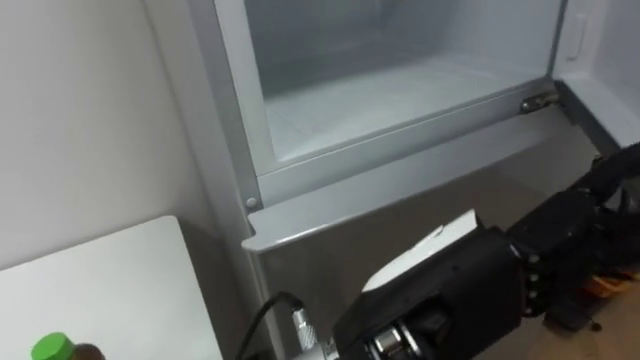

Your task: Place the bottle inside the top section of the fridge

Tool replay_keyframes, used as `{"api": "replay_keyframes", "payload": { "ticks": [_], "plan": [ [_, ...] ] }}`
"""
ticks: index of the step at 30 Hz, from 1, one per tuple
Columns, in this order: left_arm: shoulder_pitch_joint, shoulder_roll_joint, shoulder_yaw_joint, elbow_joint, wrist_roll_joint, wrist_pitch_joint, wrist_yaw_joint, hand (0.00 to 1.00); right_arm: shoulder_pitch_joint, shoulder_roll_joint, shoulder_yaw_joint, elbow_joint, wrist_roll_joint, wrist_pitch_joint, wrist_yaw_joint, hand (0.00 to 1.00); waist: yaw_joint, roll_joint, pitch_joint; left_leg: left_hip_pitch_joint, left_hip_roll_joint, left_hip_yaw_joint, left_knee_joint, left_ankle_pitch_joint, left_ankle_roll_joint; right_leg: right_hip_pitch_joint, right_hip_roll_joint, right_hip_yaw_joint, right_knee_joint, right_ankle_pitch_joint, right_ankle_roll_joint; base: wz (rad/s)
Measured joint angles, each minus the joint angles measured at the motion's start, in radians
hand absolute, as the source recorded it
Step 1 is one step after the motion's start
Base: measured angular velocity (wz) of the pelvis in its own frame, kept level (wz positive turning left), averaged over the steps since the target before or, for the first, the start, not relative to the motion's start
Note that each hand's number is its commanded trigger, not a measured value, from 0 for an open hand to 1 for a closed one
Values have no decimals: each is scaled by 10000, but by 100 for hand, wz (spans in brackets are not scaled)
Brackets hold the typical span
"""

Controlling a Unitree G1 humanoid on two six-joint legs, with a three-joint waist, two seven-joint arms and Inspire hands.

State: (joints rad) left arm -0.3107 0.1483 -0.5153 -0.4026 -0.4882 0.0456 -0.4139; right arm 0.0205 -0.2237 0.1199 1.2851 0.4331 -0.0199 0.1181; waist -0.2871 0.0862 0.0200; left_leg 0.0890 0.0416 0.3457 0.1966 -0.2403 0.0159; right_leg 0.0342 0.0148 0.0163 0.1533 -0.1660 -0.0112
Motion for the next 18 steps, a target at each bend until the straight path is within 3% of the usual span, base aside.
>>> {"api": "replay_keyframes", "payload": {
  "ticks": [11,18],
  "plan": [
    [9,60,-372,190,483,127,107,0,-173,-86,601,-7,-68,-36,-192,0,472,-66,33,-61,18,-535,-88,3,-3,144,-131,-604,-4,11,-17,9],
    [19,52,-396,194,740,126,195,0,-402,72,967,3,-96,-37,-398,0,720,-211,-24,-60,-14,-556,-61,3,-3,95,-110,-726,15,10,-15,2]
  ]
}}
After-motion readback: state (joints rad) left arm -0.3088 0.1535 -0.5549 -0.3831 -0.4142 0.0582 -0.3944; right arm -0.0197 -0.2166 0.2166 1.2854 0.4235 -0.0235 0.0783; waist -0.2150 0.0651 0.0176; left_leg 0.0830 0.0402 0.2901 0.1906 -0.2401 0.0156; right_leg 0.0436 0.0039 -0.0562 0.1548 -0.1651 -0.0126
